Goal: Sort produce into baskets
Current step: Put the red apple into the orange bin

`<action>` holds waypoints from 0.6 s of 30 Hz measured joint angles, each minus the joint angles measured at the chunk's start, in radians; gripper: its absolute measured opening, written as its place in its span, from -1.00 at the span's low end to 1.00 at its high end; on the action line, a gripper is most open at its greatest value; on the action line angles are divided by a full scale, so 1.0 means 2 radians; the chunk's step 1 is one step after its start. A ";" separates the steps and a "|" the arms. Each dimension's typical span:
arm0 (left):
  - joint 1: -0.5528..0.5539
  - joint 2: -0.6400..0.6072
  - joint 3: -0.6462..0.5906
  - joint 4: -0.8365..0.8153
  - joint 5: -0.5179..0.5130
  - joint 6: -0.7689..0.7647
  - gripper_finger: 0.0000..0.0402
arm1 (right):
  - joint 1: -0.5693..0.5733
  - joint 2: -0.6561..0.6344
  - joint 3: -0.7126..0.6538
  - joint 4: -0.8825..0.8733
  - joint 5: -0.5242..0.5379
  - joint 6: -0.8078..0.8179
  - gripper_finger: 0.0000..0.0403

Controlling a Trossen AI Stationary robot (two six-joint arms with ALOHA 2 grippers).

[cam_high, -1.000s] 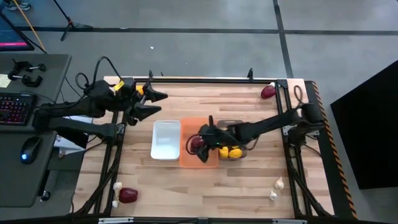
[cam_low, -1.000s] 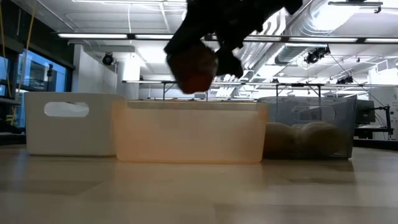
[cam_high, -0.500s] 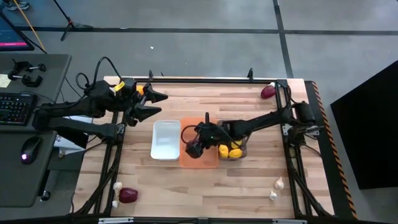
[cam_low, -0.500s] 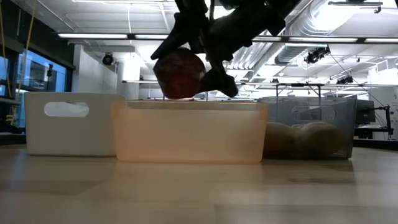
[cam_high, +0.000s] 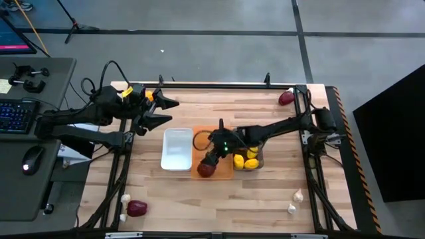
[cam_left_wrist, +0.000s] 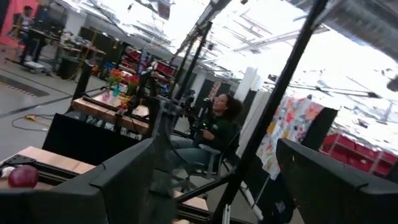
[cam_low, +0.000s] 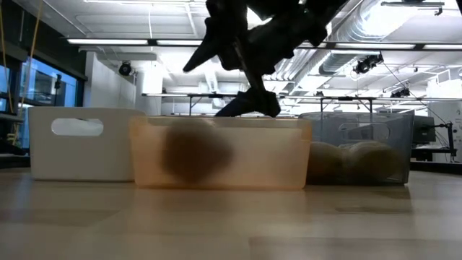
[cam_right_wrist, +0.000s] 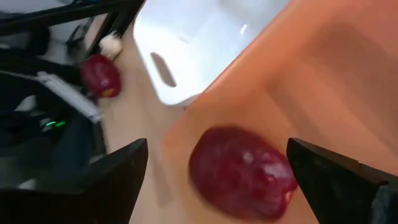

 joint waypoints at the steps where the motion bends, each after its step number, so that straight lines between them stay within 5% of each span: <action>1: 0.001 0.000 0.000 0.000 0.004 0.003 0.59 | -0.006 -0.001 0.003 -0.007 -0.027 0.011 0.84; 5: 0.004 0.000 0.000 -0.002 0.007 0.016 0.59 | -0.015 -0.011 0.018 -0.039 -0.121 0.013 0.83; 9: 0.004 0.000 0.000 -0.016 0.007 0.030 0.59 | -0.010 -0.027 0.055 -0.137 -0.108 -0.003 0.83; 18: 0.009 0.000 0.000 -0.068 -0.030 0.034 0.59 | 0.004 -0.060 0.197 -0.592 0.314 -0.010 0.83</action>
